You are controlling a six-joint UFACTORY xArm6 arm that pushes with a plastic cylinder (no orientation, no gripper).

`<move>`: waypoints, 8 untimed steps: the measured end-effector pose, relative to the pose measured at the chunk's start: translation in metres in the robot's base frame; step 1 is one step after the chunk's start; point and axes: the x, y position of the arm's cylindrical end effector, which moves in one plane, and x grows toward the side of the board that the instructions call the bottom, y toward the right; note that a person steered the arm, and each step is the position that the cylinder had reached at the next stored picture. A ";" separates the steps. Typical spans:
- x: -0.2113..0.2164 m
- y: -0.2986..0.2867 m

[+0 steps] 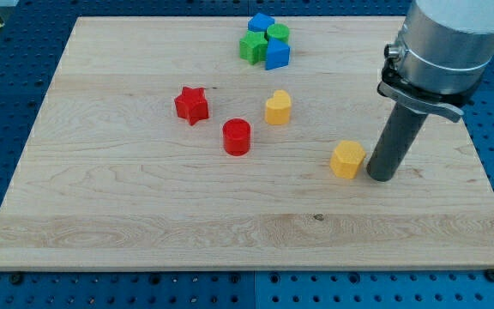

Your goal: Separate the green star from the blue cube

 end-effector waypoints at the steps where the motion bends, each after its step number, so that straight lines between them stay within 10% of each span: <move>1: 0.000 -0.025; 5: -0.064 0.016; 8: -0.175 -0.153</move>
